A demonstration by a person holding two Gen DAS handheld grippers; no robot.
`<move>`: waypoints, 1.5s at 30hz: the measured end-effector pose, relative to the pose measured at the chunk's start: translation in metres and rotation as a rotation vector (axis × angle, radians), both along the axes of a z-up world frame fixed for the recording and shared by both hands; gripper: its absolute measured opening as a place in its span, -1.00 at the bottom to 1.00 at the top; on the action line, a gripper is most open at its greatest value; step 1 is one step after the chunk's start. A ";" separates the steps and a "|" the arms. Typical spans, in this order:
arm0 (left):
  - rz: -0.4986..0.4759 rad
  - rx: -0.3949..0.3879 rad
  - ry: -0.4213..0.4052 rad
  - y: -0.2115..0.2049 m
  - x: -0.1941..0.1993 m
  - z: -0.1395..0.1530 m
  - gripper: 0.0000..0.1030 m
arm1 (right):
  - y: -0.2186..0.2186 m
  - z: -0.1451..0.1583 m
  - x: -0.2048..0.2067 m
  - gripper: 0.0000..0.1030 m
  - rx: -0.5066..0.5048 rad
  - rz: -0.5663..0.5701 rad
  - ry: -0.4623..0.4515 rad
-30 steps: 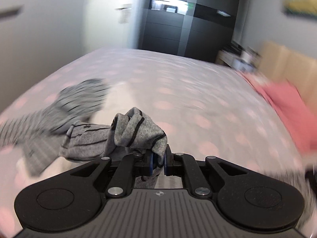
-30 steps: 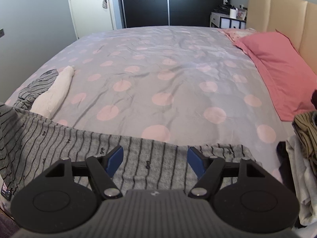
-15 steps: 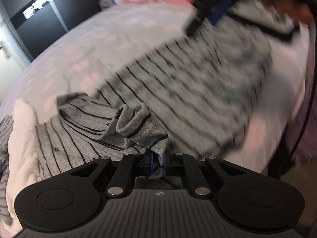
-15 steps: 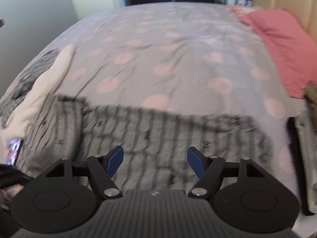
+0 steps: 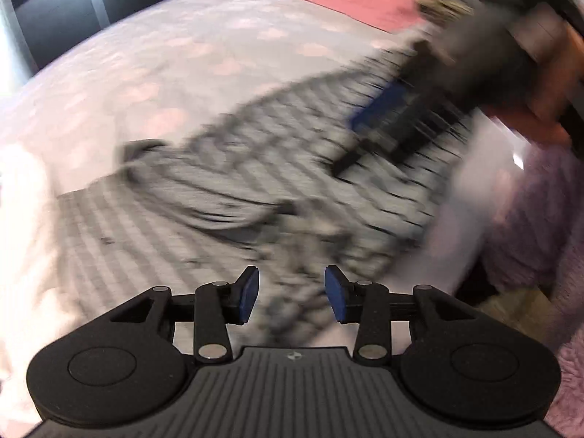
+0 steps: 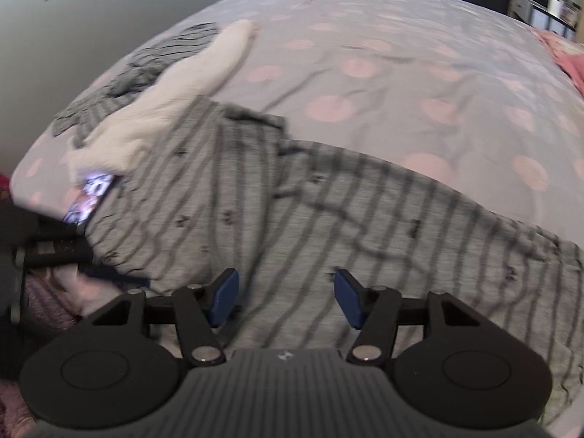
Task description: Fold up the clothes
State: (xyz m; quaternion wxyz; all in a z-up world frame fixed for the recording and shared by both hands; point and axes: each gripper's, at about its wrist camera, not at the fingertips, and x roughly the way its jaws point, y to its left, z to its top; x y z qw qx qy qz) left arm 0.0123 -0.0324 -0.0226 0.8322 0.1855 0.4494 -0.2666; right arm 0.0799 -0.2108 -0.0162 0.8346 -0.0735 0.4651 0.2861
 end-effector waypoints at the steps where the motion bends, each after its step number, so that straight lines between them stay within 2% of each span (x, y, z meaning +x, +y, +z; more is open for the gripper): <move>1: 0.030 0.005 -0.010 0.007 0.005 0.002 -0.27 | 0.007 0.000 -0.003 0.20 0.000 0.016 0.001; 6: 0.153 0.051 -0.048 0.029 0.027 0.003 -0.20 | 0.043 -0.006 -0.017 0.21 -0.029 0.102 -0.009; 10: 0.180 0.069 -0.056 0.033 0.040 0.001 -0.16 | 0.073 -0.018 -0.032 0.21 -0.120 0.201 -0.069; 12: 0.190 0.066 -0.052 0.035 0.048 -0.002 -0.16 | 0.073 -0.023 -0.029 0.21 -0.131 0.193 -0.062; 15: 0.218 0.018 -0.044 0.039 0.062 -0.004 -0.15 | 0.073 -0.030 -0.025 0.19 -0.146 0.181 -0.051; 17: 0.253 -0.030 -0.043 0.043 0.074 -0.005 -0.06 | 0.073 -0.035 -0.022 0.17 -0.157 0.172 -0.043; 21: 0.314 -0.129 -0.053 0.050 0.100 -0.003 -0.02 | 0.073 -0.044 -0.017 -0.41 -0.178 0.156 -0.028; 24: 0.332 -0.161 -0.066 0.049 0.118 -0.005 -0.02 | 0.073 -0.051 -0.013 -0.60 -0.192 0.144 -0.018; 27: 0.339 -0.154 -0.082 0.043 0.135 -0.011 -0.01 | 0.069 -0.048 -0.013 -0.70 -0.184 0.137 -0.019; 30: 0.356 -0.143 -0.081 0.040 0.151 -0.020 -0.01 | 0.067 -0.045 -0.013 -0.70 -0.176 0.141 -0.020; 33: 0.392 -0.171 -0.067 0.046 0.162 -0.028 -0.03 | 0.064 -0.042 -0.012 -0.70 -0.160 0.143 -0.015; 34: 0.403 -0.180 -0.062 0.048 0.166 -0.031 -0.17 | 0.063 -0.042 -0.012 -0.70 -0.152 0.141 -0.011; 35: 0.403 -0.197 -0.051 0.050 0.168 -0.032 -0.52 | 0.061 -0.042 -0.011 -0.71 -0.145 0.139 -0.007; 38: 0.396 -0.238 -0.043 0.052 0.171 -0.030 -0.85 | 0.056 -0.040 -0.010 -0.72 -0.115 0.125 0.004; 42: 0.398 -0.347 -0.059 0.051 0.168 -0.009 -0.89 | 0.042 -0.027 -0.009 -0.75 -0.026 0.089 0.021; 45: 0.366 -0.388 -0.124 0.043 0.160 0.020 -0.90 | 0.026 -0.012 -0.013 -0.76 0.069 0.055 0.035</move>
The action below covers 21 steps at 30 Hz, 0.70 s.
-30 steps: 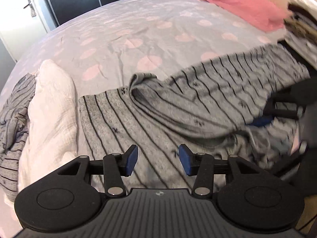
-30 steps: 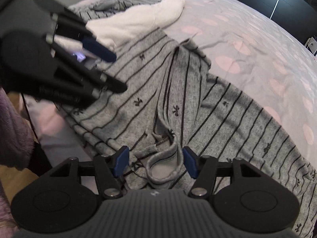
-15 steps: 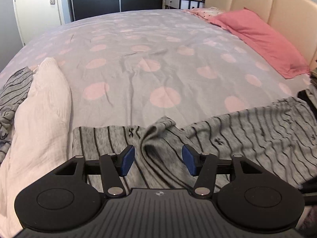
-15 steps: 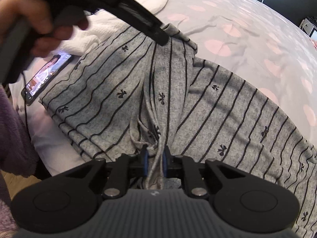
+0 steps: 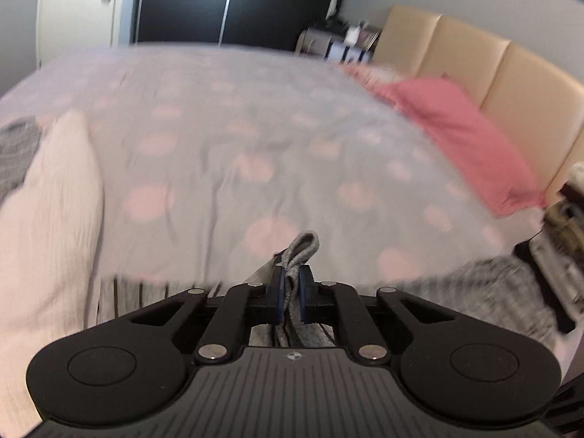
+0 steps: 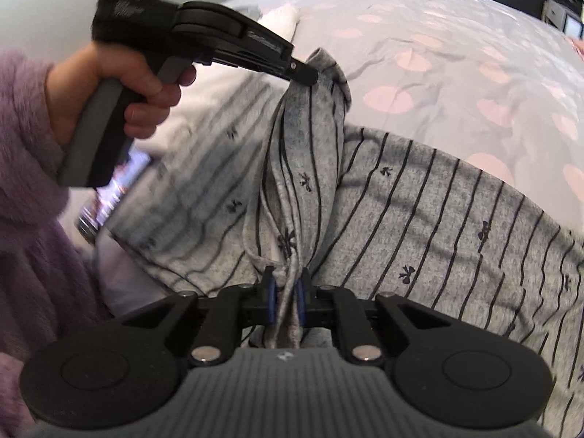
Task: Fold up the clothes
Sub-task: 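Grasp the striped pants' leg with the right tool while the left tool holds the waistband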
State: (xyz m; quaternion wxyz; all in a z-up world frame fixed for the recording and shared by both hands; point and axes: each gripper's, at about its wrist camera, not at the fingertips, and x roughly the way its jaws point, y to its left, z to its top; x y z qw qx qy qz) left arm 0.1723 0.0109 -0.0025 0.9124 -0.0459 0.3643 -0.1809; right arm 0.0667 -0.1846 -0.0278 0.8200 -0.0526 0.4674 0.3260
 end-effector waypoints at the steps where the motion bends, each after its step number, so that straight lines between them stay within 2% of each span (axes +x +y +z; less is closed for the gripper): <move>1: -0.009 -0.010 -0.020 -0.004 -0.002 0.010 -0.90 | -0.006 0.005 -0.002 -0.76 0.031 -0.011 0.005; 5: -0.049 -0.039 -0.079 -0.024 -0.008 0.051 -0.90 | -0.031 0.031 -0.015 -0.76 0.123 -0.038 -0.024; 11: -0.136 -0.024 -0.143 -0.087 -0.008 0.100 -0.90 | -0.087 0.069 -0.039 -0.76 0.218 -0.126 -0.120; 16: -0.230 0.045 -0.139 -0.166 -0.002 0.105 -0.90 | -0.146 0.083 -0.057 -0.77 0.253 -0.238 -0.179; 21: -0.333 0.093 -0.119 -0.243 0.007 0.089 -0.90 | -0.203 0.078 -0.066 -0.77 0.234 -0.367 -0.186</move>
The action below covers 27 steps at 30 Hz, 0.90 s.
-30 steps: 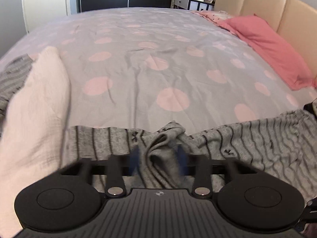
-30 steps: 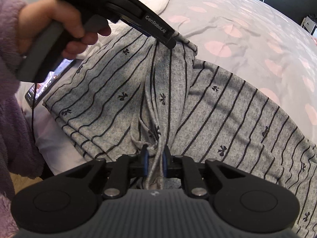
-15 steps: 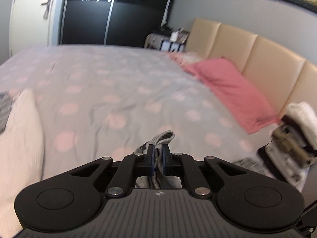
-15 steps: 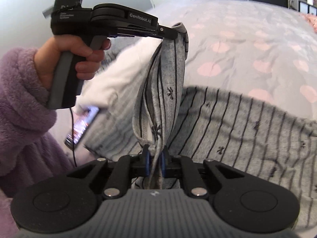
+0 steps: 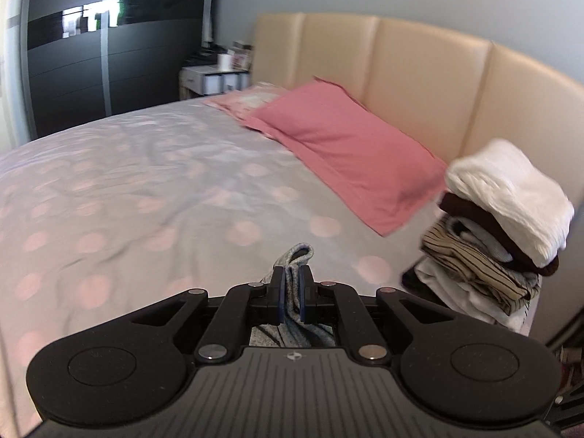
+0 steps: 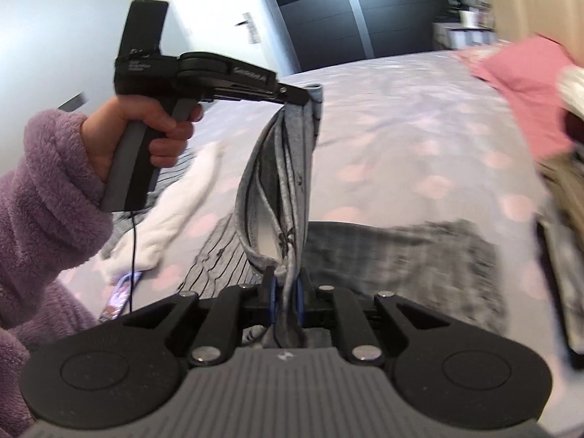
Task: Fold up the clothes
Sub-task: 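Grasp the striped pants' leg with the right tool while the left tool holds the waistband, then open both tools and release the striped pants flat on the bed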
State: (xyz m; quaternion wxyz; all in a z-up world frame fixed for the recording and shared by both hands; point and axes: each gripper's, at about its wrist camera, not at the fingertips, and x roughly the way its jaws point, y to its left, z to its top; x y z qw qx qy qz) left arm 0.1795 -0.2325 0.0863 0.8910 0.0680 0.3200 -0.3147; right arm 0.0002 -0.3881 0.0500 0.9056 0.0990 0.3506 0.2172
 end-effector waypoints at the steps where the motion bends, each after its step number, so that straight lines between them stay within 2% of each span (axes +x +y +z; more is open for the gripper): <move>1: -0.015 0.010 0.009 -0.014 0.003 -0.006 -0.90 | -0.010 -0.004 0.001 -0.77 -0.001 -0.028 0.010; 6: -0.088 0.072 0.047 -0.079 0.015 -0.039 -0.90 | -0.068 -0.034 0.009 -0.77 0.019 -0.176 0.102; 11: -0.154 0.139 0.092 -0.129 0.024 -0.078 -0.90 | -0.110 -0.063 0.008 -0.77 -0.031 -0.275 0.181; 14: -0.159 0.164 0.136 -0.149 0.033 -0.102 -0.89 | -0.120 -0.085 0.016 -0.76 -0.026 -0.303 0.244; 16: -0.150 0.160 0.164 -0.156 0.039 -0.115 -0.87 | -0.123 -0.093 0.020 -0.71 -0.062 -0.316 0.263; 18: -0.134 0.135 0.195 -0.156 0.043 -0.120 -0.86 | -0.126 -0.091 0.018 -0.57 -0.089 -0.338 0.241; 19: -0.131 0.125 0.218 -0.155 0.046 -0.122 -0.78 | -0.127 -0.091 0.017 -0.57 -0.102 -0.349 0.231; 21: -0.129 0.109 0.230 -0.151 0.045 -0.121 -0.58 | -0.129 -0.089 0.015 -0.36 -0.129 -0.371 0.209; 23: -0.129 0.104 0.214 -0.145 0.041 -0.116 -0.41 | -0.131 -0.087 0.013 -0.36 -0.157 -0.393 0.187; 25: -0.132 0.109 0.202 -0.138 0.037 -0.112 -0.39 | -0.132 -0.084 0.010 -0.37 -0.181 -0.409 0.161; 27: -0.136 0.129 0.186 -0.128 0.032 -0.107 -0.39 | -0.124 -0.079 0.007 -0.37 -0.191 -0.373 0.109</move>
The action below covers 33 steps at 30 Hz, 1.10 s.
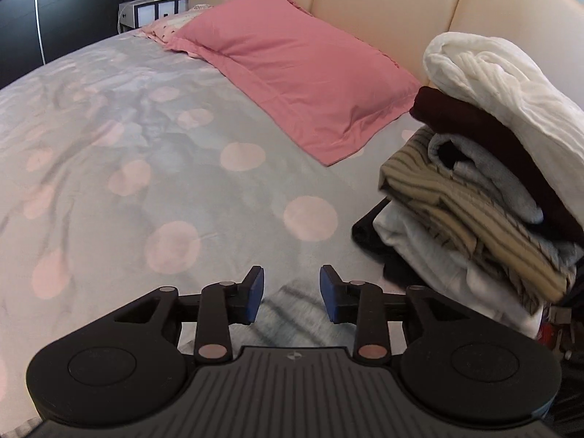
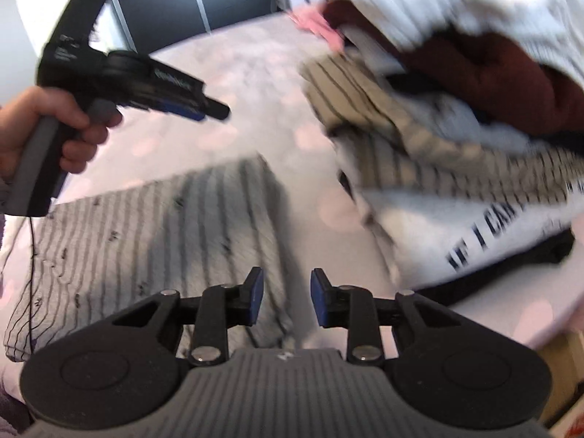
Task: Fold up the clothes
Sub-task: 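Open both tools and release the striped pants flat on the bed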
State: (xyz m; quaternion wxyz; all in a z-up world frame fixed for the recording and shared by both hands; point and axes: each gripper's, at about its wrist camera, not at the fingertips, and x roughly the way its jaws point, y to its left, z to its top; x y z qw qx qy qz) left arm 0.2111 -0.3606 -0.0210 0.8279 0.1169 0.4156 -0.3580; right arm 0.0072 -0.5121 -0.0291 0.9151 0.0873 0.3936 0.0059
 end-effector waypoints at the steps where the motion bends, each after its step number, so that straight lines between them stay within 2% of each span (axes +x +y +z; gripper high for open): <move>1: -0.004 0.013 -0.011 0.006 -0.003 0.002 -0.39 | 0.005 0.003 -0.002 -0.37 -0.008 0.024 -0.019; 4: -0.008 0.049 -0.042 0.031 -0.014 0.008 -0.39 | 0.018 0.001 0.000 -0.37 0.008 0.081 -0.031; 8: 0.036 0.074 -0.063 0.079 -0.027 0.014 -0.34 | 0.033 -0.017 0.012 -0.37 0.006 0.118 0.018; 10: 0.088 0.073 -0.070 0.110 -0.034 0.016 -0.20 | 0.045 -0.032 0.022 -0.37 -0.023 0.113 0.060; 14: 0.206 0.081 -0.065 0.174 -0.050 0.018 -0.18 | 0.052 -0.062 0.033 -0.37 -0.036 0.102 0.206; 16: 0.263 0.096 -0.060 0.206 -0.063 0.017 -0.17 | 0.057 -0.060 0.032 -0.37 -0.056 0.102 0.210; 19: 0.325 0.117 -0.035 0.248 -0.086 0.011 -0.17 | 0.068 -0.044 0.029 -0.34 -0.088 0.105 0.167; 20: 0.341 0.124 -0.023 0.260 -0.094 0.008 -0.18 | 0.073 -0.039 0.028 -0.25 -0.088 0.112 0.150; 21: 0.357 0.130 -0.012 0.273 -0.102 0.005 -0.20 | 0.081 -0.034 0.028 -0.07 -0.087 0.120 0.134; 23: 0.357 0.140 0.019 0.281 -0.118 -0.009 -0.36 | 0.098 -0.025 0.027 0.02 -0.088 0.153 0.108; 28: 0.354 0.167 0.096 0.303 -0.158 -0.045 -0.47 | 0.148 -0.013 0.023 0.03 -0.111 0.300 0.091; 30: 0.355 0.203 0.106 0.307 -0.170 -0.062 -0.47 | 0.168 -0.011 0.022 0.12 -0.115 0.352 0.097; 33: 0.400 0.146 0.103 0.319 -0.179 -0.071 -0.45 | 0.194 -0.008 0.017 0.23 -0.143 0.425 0.098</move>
